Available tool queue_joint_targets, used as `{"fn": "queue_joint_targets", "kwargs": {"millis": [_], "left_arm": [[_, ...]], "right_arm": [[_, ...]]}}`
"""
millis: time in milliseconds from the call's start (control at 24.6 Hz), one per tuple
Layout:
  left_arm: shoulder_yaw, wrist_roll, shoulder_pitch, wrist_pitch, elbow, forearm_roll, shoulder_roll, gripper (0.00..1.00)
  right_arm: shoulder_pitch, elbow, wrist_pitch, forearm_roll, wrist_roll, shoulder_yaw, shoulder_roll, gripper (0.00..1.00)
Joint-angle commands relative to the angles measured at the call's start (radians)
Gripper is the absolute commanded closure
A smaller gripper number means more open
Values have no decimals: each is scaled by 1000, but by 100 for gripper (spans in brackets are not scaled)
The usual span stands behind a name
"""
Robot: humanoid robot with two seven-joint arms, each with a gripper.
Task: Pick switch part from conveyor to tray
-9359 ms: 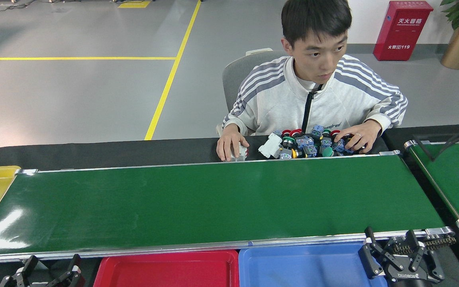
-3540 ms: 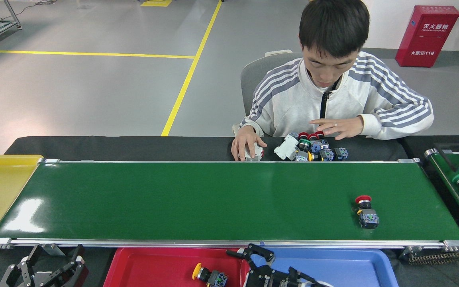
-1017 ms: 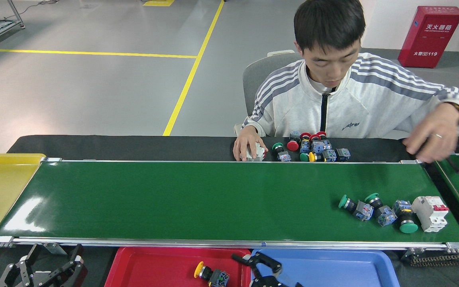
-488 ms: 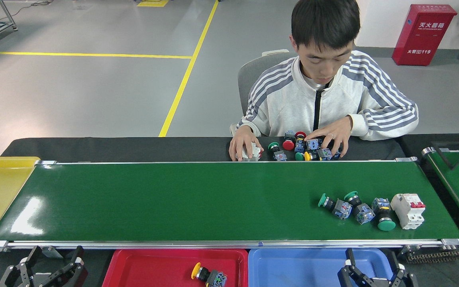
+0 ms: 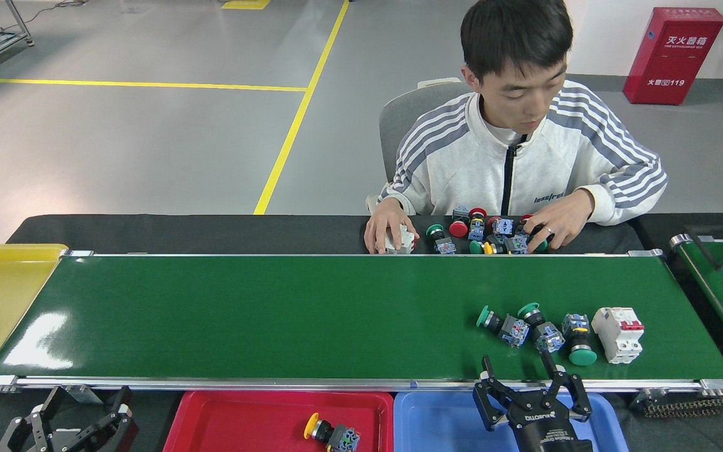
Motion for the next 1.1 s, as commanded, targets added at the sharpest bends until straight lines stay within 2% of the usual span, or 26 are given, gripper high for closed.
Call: {"fn": "queue_joint_targets", "kwargs": {"millis": [0, 407, 651, 936, 1058], "left_arm": [[3, 3, -8, 1, -12, 0, 9, 0], [3, 3, -8, 1, -12, -2, 10, 0], [3, 3, -11, 3, -11, -2, 9, 0], [3, 3, -12, 3, -9, -2, 9, 0], [2, 3, -12, 3, -9, -2, 9, 0]], "right_arm": [[-33, 11, 15, 2, 4, 10, 4, 0], [-74, 69, 15, 0, 33, 30, 7, 0], [-128, 121, 15, -3, 47, 30, 7, 0], [-235, 219, 15, -1, 79, 91, 59, 0], [-263, 246, 15, 0, 81, 112, 82, 5]]}}
